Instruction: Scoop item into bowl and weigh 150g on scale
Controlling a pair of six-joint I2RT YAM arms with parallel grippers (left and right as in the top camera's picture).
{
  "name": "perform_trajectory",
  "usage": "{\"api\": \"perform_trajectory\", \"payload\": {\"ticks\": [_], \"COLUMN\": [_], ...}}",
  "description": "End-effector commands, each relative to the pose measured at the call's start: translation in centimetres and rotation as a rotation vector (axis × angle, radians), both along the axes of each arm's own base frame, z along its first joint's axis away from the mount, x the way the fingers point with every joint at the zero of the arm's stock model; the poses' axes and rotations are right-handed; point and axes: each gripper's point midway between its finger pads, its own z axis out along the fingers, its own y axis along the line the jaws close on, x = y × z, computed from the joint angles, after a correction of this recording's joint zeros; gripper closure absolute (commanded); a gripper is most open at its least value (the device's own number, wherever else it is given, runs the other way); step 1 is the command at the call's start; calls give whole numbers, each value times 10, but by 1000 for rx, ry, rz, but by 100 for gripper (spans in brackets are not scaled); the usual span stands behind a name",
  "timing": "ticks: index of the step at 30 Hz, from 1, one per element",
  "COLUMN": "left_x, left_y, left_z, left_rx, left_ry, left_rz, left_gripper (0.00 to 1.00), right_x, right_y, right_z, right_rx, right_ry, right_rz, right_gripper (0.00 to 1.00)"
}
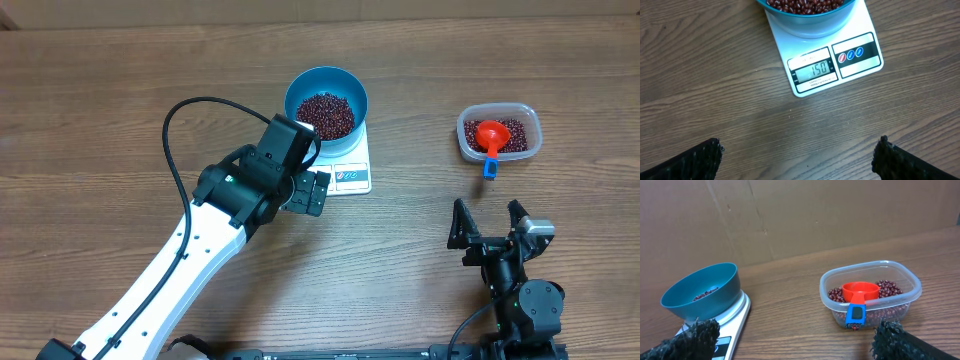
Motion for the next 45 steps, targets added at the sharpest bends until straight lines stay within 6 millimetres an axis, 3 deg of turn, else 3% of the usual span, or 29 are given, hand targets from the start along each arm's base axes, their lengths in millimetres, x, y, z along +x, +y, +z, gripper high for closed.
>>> {"api": "perform_trajectory", "payload": {"ticks": [1, 8, 12, 18, 26, 29, 39, 45], "left_x": [-7, -36, -48, -60, -62, -63, -66, -56], "left_y": [4, 22, 41, 74, 119, 130, 151, 155], "left_z": [23, 73, 79, 62, 9, -1, 0, -1], "left_rx": [-31, -148, -226, -410, -594, -619, -647, -670], "left_ry": [-66, -248, -359, -501, -609, -659, -821, -917], "left_rz": [-13, -13, 28, 143, 358, 411, 514, 506], "left_gripper": [0, 0, 0, 0, 0, 0, 0, 0], "right_x": [0, 0, 0, 0, 0, 0, 0, 0], "right_y": [0, 0, 0, 0, 0, 0, 0, 0], "right_z": [3, 3, 3, 3, 3, 3, 3, 3], "right_rx": [-4, -4, -4, -4, -4, -4, -4, -4], "right_ry": [-15, -15, -15, -15, -15, -15, -15, -15], "right_rz": [-3, -3, -3, -3, -3, -3, -3, -3], "right_gripper": [0, 0, 0, 0, 0, 0, 0, 0]}}
